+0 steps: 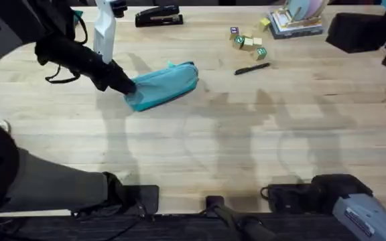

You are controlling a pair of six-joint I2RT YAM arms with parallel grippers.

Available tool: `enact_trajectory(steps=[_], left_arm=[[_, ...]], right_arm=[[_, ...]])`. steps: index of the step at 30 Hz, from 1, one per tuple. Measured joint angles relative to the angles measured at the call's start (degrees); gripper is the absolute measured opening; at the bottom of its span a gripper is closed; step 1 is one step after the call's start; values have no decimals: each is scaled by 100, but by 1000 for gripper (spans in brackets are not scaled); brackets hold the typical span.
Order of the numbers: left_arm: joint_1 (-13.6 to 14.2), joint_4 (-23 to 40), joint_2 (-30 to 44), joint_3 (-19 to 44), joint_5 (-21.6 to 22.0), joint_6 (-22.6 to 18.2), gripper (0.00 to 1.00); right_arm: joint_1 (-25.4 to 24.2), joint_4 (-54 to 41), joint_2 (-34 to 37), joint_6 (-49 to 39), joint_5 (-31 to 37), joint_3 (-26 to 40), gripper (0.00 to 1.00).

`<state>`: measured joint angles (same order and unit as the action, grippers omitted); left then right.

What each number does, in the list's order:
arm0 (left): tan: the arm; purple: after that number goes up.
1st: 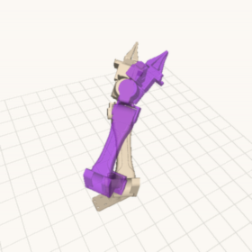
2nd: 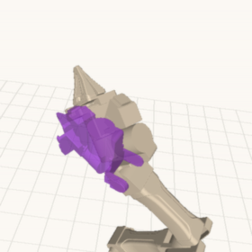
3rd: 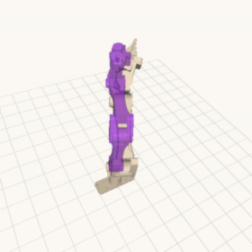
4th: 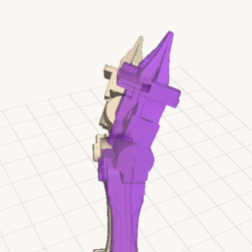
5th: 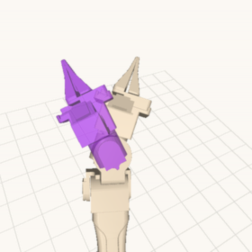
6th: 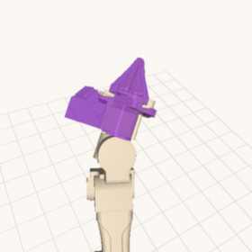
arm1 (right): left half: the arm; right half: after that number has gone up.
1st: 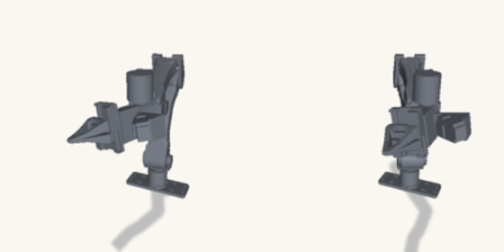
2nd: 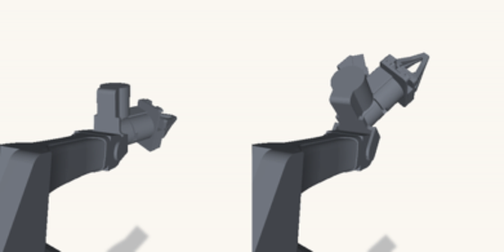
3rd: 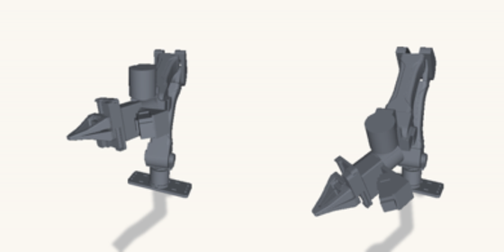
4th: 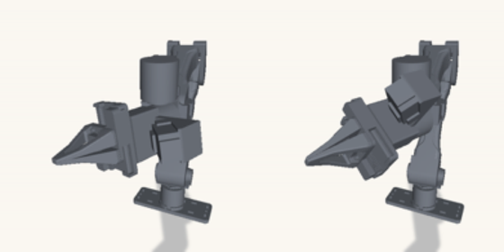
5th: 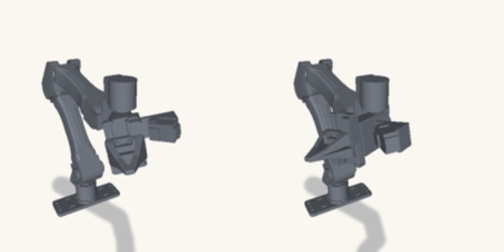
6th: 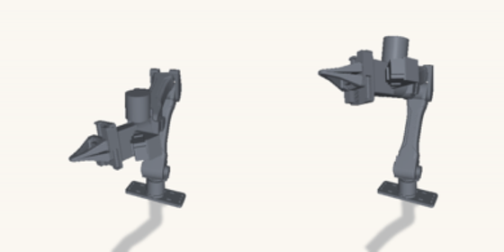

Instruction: Unzip the bag, pick up the pens from the table one at a time and place them inside, then zip the bag closed.

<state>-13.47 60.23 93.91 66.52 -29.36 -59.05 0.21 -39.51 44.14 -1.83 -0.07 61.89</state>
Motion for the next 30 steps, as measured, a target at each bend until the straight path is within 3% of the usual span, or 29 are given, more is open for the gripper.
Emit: enact_trajectory(steps=[9, 13, 14, 20, 30], left_arm=[[0, 0, 0, 0, 0, 0, 44], [0, 0, 0, 0, 0, 0, 44], [0, 0, 0, 0, 0, 0, 44], [0, 0, 0, 0, 0, 7, 44], [0, 0, 0, -2, 2, 7, 44]], right_arm=[[23, 93, 146, 7, -626, 3, 998], [253, 92, 495, 21, -875, 64, 998], [618, 90, 836, 68, -982, 212, 998], [1531, 109, 1552, 129, -1071, 626, 998], [2813, 134, 2476, 193, -1093, 1219, 998]])
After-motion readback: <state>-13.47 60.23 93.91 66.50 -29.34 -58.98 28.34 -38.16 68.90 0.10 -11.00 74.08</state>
